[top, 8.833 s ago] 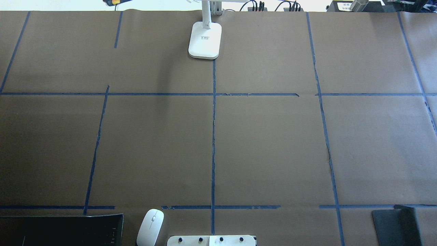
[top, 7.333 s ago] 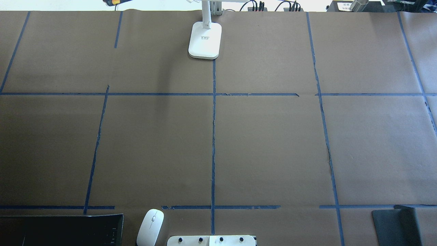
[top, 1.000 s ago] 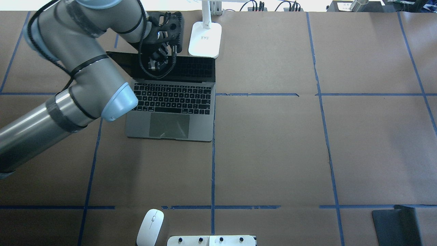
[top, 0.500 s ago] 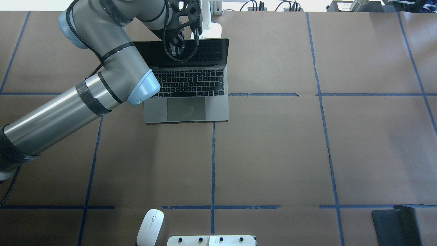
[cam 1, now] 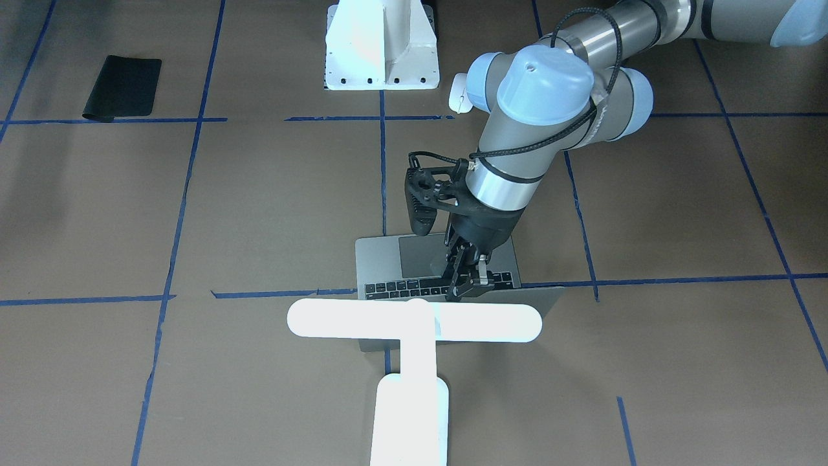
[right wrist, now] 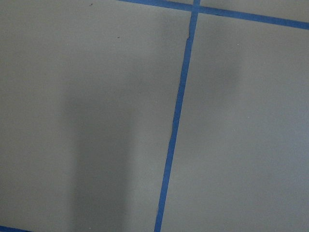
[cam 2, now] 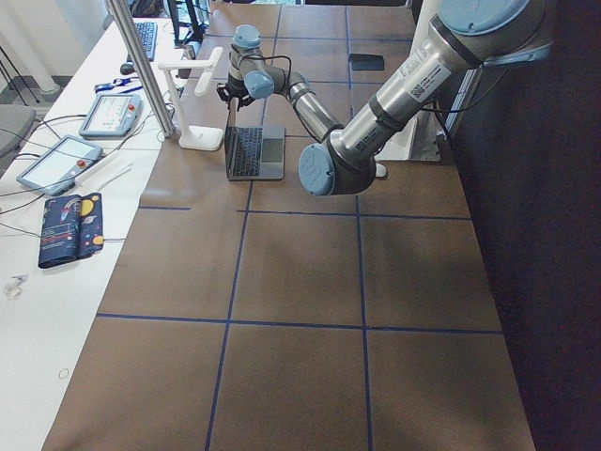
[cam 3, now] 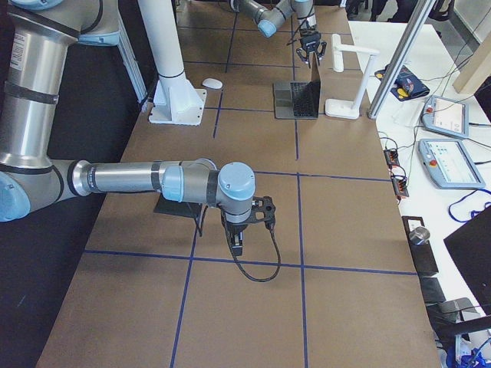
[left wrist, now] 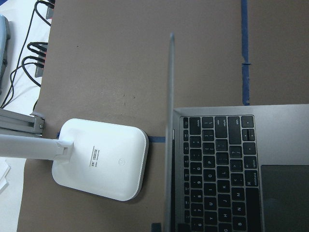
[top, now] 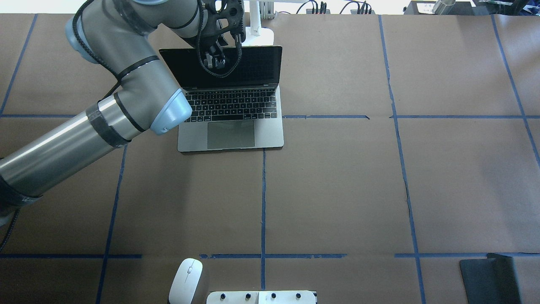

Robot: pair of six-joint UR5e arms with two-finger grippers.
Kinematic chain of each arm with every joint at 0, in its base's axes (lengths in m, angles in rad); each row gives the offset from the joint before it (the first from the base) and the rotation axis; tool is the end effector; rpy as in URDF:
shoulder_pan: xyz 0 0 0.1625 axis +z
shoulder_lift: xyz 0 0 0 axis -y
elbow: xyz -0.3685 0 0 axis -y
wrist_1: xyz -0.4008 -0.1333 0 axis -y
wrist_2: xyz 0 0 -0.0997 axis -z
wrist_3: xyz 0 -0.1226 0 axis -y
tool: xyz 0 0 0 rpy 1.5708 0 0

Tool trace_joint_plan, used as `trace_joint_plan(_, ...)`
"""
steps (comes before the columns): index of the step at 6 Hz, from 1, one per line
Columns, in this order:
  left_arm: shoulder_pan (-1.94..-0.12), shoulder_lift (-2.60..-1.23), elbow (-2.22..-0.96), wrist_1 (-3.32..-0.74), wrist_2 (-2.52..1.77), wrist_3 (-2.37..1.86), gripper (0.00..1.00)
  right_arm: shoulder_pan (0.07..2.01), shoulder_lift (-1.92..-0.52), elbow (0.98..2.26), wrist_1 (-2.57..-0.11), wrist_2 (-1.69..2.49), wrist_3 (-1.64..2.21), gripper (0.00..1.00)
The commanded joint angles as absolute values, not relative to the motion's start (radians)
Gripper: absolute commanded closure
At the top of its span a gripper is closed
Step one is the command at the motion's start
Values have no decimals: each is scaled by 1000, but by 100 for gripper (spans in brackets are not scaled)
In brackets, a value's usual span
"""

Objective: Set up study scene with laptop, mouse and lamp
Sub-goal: 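Release the laptop and withdraw the left gripper toward the robot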

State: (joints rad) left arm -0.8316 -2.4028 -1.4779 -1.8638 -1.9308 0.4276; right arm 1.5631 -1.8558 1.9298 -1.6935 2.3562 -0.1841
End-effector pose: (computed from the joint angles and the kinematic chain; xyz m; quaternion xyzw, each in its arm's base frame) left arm 0.4173 -0.5915 0.1139 0.4554 0.2292 0.5451 0.6655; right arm 0.0436 -0.3918 0.5779 0.0113 -0.3831 -0.0792 0.9203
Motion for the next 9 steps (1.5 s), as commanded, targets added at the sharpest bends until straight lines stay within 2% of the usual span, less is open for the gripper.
trace_joint_plan(1,-834,-2300,-1634,-1847,-1925,431,15,1563,-1856,1930,-1694,2356,-184,0)
trace_joint_plan(2,-834,-2231,-1748,-1774,-1925,430,15,1563,-1855,1930,-1694,2355,-187,0)
trace_joint_plan(3,-834,-2186,-1891,-1609,-1925,430,11,1563,-1853,1930,-1692,2352,-193,0)
trace_joint_plan(4,-833,-2143,-1999,-1427,-1927,426,1,1557,-1850,1949,-1684,2352,-199,0)
trace_joint_plan(5,-834,-2028,-2069,-1376,-1954,364,1,1552,-1850,1948,-1624,2355,-189,0)
trace_joint_plan(6,-842,-1897,-2130,-1376,-1995,230,1,1539,-1850,1950,-1620,2370,-187,0)
trace_joint_plan(7,-845,-1823,-2150,-1374,-1993,136,1,1537,-1850,1951,-1617,2449,-187,0)
trace_joint_plan(9,-845,-1671,-2148,-1374,-1997,-378,0,1465,-1858,1968,-1576,2462,-23,0)
